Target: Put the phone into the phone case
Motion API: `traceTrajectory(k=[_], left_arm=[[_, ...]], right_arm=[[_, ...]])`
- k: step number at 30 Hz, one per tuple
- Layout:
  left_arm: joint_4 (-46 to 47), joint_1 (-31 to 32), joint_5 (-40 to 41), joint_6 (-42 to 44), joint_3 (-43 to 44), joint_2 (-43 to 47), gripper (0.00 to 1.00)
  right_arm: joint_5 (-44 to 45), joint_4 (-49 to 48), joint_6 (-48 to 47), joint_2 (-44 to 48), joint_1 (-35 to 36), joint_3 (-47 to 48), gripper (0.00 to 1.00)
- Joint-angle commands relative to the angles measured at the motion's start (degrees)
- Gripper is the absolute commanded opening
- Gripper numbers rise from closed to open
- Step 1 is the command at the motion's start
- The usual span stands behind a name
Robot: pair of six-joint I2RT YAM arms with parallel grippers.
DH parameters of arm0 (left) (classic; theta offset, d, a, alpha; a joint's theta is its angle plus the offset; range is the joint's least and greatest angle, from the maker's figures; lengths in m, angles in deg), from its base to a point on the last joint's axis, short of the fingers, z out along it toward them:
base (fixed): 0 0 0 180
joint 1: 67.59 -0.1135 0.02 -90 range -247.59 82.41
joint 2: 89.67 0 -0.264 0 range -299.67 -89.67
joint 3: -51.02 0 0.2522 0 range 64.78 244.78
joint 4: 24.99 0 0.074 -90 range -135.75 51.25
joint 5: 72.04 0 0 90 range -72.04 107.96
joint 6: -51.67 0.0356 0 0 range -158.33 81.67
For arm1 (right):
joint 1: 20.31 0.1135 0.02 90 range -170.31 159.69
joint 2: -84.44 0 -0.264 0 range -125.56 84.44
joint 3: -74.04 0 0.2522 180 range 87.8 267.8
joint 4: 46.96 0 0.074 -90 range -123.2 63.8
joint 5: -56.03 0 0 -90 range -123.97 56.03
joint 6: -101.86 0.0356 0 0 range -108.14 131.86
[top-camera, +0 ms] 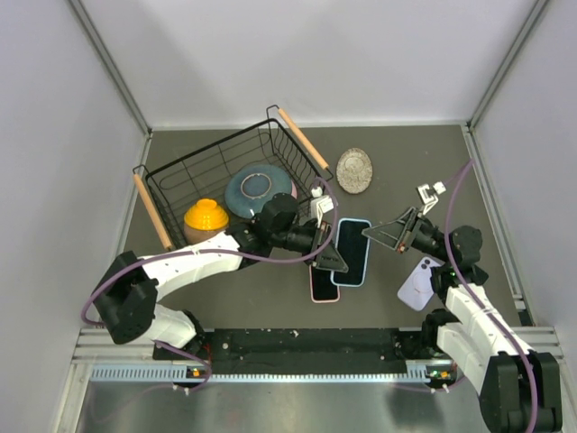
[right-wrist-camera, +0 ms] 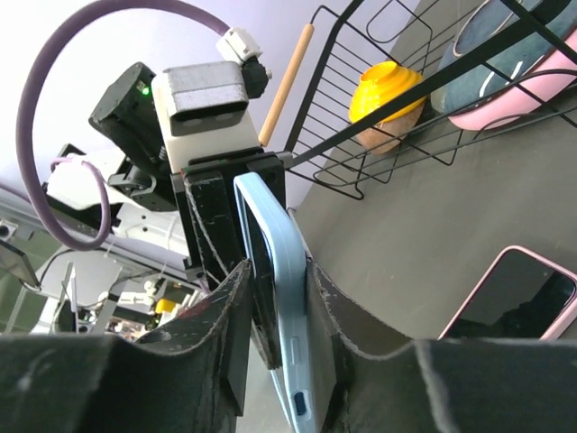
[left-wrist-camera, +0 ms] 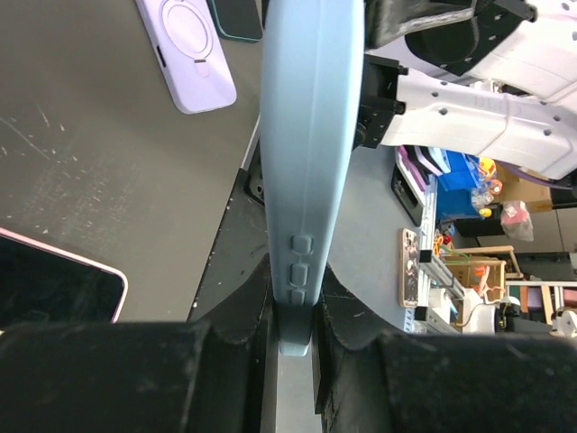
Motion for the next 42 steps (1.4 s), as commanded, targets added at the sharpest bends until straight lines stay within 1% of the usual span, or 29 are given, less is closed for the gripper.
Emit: traceTrajectory(k=[1, 2, 4, 5, 7, 8, 9, 10, 11, 13, 14, 15, 17, 22, 23, 26, 28, 30, 32, 36, 37, 40, 42], left_arm=[[-10.0, 0.0, 5.5, 1.1, 0.0, -0.8, 0.0], [-10.3, 0.0, 6.1, 0.9, 0.2, -0.9, 0.0], [-10.6, 0.0, 6.5, 0.8, 0.6, -1.4, 0.0], [-10.9, 0.1, 6.9, 0.7, 1.2, -1.6, 0.0], [-11.8, 0.0, 7.6, 1.0, 1.8, -1.7, 0.0], [-11.8, 0.0, 7.7, 1.0, 2.3, -1.5, 0.0], [-11.7, 0.1, 8.0, 1.1, 2.5, -1.1, 0.0], [-11.3, 0.0, 7.9, 0.9, 2.6, -0.7, 0.0], [-10.8, 0.1, 7.8, 0.4, 2.6, -0.3, 0.0], [-8.8, 0.1, 7.2, -0.9, 2.4, 0.9, 0.0], [-8.3, 0.0, 6.9, -1.4, 2.3, 1.1, 0.0], [-7.7, 0.0, 6.6, -1.9, 2.3, 1.7, 0.0], [-3.4, 0.1, 4.8, -4.0, 1.4, 2.0, 0.0], [1.7, 0.1, 2.7, -6.1, 0.9, 2.4, 0.0], [2.7, 0.1, 1.9, -6.2, 0.7, 2.4, 0.0], [6.0, 0.1, 0.5, -7.8, -0.3, 2.5, 0.0], [7.4, 0.0, 0.1, -9.0, -1.1, 2.5, 0.0], [7.9, 0.1, 0.4, -9.3, -1.7, 2.7, 0.0], [8.2, 0.1, 0.6, -9.6, -2.6, 3.2, 0.0], [6.9, 0.1, 2.0, -9.4, -3.2, 3.1, 0.0], [6.8, 0.0, 1.9, -9.2, -3.6, 3.0, 0.0], [8.3, 0.1, 1.2, -9.8, -4.6, 2.9, 0.0], [8.5, 0.1, 1.2, -9.7, -4.7, 3.0, 0.0]], right_arm=[[2.2, -8.0, 1.1, 1.4, 0.2, 1.4, 0.3], [2.2, -8.6, 1.7, 1.2, 0.3, 1.0, 0.26], [3.8, -9.8, 2.7, 0.7, 0.4, 0.2, 0.12], [4.5, -10.7, 4.2, 0.7, 0.3, -1.0, 0.01], [5.5, -10.6, 4.9, 0.6, 0.6, -1.5, 0.0], [5.3, -10.2, 5.0, 0.6, 0.8, -1.7, 0.02], [4.5, -9.3, 4.9, 0.8, 0.9, -1.8, 0.08], [3.9, -8.7, 4.9, 1.2, 1.1, -2.1, 0.15], [3.5, -8.5, 4.9, 1.4, 1.2, -2.9, 0.26], [1.8, -8.3, 4.9, 2.4, 1.2, -4.8, 0.36], [1.2, -7.9, 4.4, 2.7, 1.3, -5.5, 0.43], [-0.1, -7.8, 4.1, 2.8, 1.3, -6.1, 0.46], [-0.7, -7.9, 4.2, 3.6, 1.7, -8.5, 0.54], [0.1, -6.5, 3.2, 5.8, 3.6, -11.4, 0.62], [0.5, -3.9, 1.8, 6.8, 3.7, -11.4, 0.65], [1.5, -0.7, -0.7, 7.7, 4.3, -11.0, 0.66], [1.9, -0.6, -1.2, 7.5, 4.6, -11.0, 0.66], [2.6, -1.1, -1.1, 6.9, 4.6, -10.9, 0.64], [3.9, -1.4, -0.5, 6.2, 4.6, -10.8, 0.6], [5.2, -8.0, 2.8, 3.3, 4.8, -11.2, 0.5], [5.3, -11.4, 4.3, 1.5, 4.9, -11.1, 0.49], [5.4, -16.5, 6.0, -1.2, 5.8, -10.6, 0.5], [5.6, -18.0, 6.1, -3.6, 6.7, -10.6, 0.5]])
